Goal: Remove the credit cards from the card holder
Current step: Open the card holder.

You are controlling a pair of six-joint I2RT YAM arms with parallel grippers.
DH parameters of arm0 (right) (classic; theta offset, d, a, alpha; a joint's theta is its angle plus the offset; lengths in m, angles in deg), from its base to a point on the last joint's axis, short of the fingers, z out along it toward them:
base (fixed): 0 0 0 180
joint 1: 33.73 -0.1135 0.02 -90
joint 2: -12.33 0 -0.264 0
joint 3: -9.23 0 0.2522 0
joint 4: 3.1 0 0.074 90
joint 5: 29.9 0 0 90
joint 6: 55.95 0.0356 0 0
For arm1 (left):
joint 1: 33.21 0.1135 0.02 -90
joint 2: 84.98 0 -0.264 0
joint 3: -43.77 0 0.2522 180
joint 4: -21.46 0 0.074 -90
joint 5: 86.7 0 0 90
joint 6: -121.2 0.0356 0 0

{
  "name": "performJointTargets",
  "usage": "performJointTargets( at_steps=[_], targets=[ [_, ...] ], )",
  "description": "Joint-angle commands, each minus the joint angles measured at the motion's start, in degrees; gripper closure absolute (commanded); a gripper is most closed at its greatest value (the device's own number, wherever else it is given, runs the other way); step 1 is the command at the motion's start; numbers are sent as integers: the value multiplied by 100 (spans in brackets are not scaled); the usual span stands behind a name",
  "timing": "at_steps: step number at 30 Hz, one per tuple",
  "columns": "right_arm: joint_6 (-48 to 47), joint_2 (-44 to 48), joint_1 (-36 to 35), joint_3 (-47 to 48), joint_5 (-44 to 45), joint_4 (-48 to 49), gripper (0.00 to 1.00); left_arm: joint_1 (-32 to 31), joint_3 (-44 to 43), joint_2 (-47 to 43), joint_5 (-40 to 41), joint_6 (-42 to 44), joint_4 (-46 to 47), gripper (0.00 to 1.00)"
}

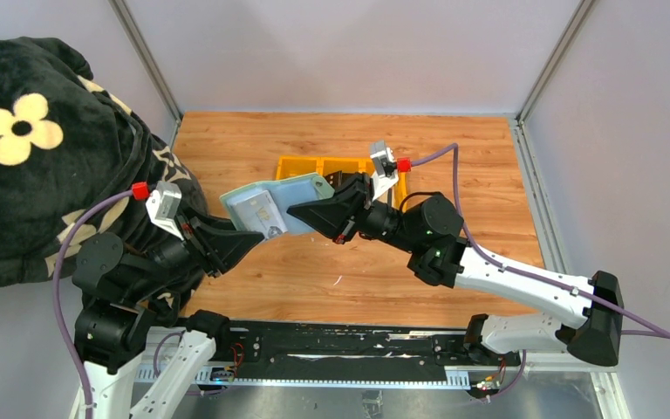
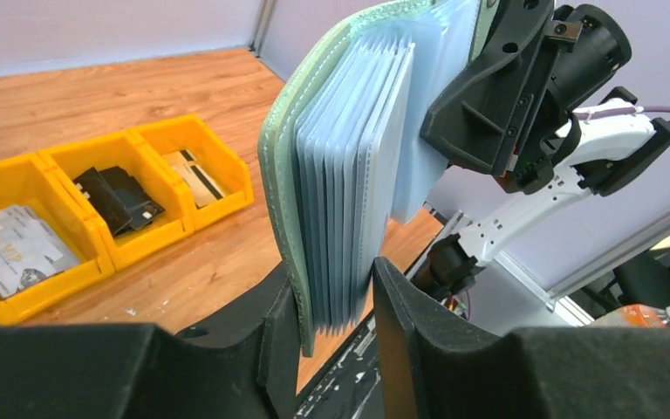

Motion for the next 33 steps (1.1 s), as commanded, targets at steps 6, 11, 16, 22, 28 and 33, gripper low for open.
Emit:
performJointTargets(
  at_steps=[6,11,16,22,28,33],
  targets=[
    [385,239,-77,-249,-242,976,100,-2,-61,143,-235,-286,388,35],
    [419,240,-93,-286,-227,1057,100,-2,5,124,-354,-574,612,31],
    [497,207,-110,-323,-219,1160,100,3,126,125,-545,-1037,969,65],
    [445,242,-112,-350,-143,1132,98,-2,15,150,-662,-953,854,84],
    [-259,594,-111,-210,217,-156,61,-2,-281,207,-363,-50,166,94],
    [-1225,625,-103,333,195,-1762,39,-1,-498,247,-198,1127,-527,96]
  ],
)
